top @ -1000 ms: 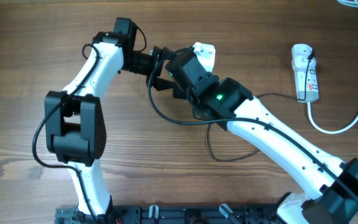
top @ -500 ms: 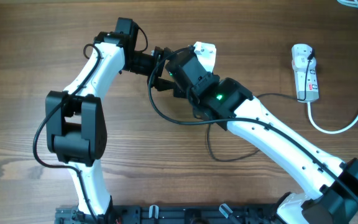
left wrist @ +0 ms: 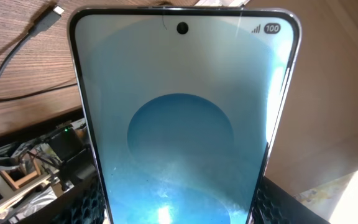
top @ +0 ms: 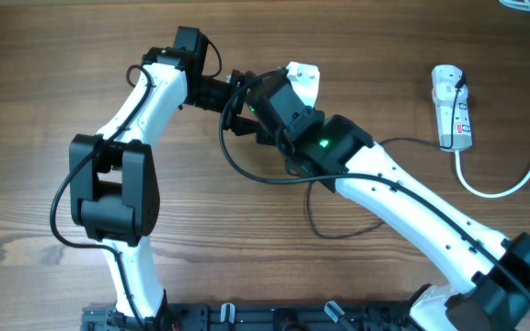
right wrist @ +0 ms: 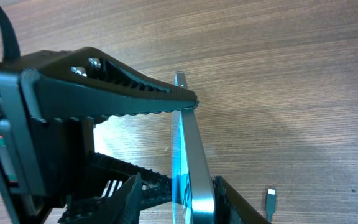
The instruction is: Plug charger to phone and switch on socket
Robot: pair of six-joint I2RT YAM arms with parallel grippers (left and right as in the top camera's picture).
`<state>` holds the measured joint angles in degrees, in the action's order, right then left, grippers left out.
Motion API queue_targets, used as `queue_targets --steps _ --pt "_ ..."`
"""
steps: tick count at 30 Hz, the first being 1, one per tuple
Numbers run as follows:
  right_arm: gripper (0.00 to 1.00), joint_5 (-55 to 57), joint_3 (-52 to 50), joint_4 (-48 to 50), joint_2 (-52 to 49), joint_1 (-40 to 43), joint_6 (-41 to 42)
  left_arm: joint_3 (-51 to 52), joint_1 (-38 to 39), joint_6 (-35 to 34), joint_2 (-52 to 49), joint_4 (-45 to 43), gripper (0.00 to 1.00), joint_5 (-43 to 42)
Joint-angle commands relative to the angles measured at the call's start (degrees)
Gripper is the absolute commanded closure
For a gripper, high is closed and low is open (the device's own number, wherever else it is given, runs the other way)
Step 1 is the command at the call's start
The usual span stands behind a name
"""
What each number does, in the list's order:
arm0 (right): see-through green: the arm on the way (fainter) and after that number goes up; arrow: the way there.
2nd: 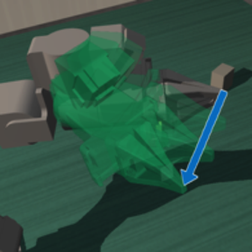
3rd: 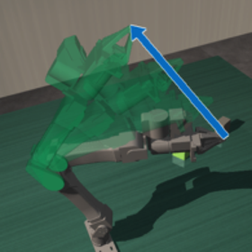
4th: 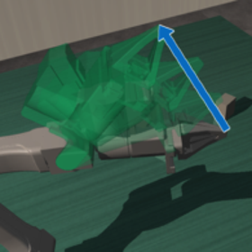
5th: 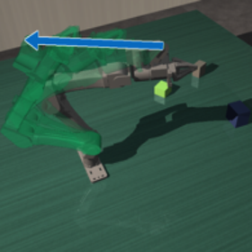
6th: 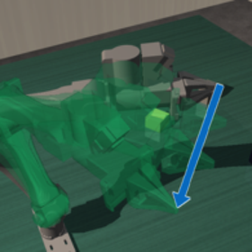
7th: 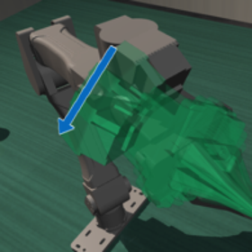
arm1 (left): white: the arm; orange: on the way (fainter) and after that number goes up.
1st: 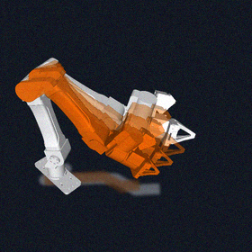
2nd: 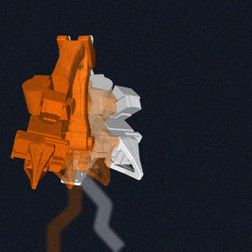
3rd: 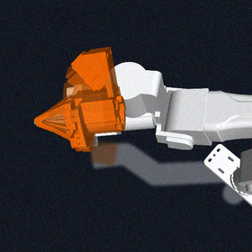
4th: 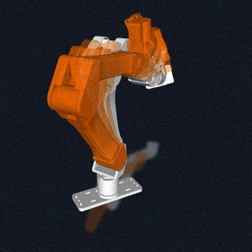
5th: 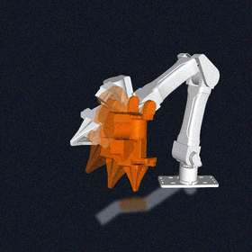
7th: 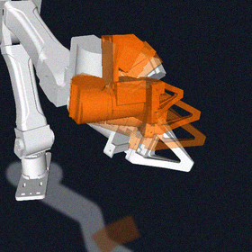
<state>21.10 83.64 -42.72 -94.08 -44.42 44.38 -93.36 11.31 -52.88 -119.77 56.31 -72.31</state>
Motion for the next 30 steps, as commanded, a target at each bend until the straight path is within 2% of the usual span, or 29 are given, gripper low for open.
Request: queue_targets --steps 1,21,30 --pt "0.63 1.4 1.1 0.1 -2.8 -0.1 0.7 -0.1 0.2 0.2 2.0 0.0 0.33 -3.1" --pt "0.62 -0.8 3.2 -1.1 -2.3 0.6 -1.1 -0.1 -0.8 1.4 2.0 -0.9 0.32 -1.7" --pt "0.66 -2.7 3.2 -0.4 -2.3 0.6 -1.1 -0.1 -1.1 1.4 2.0 -0.9 0.32 -2.9"
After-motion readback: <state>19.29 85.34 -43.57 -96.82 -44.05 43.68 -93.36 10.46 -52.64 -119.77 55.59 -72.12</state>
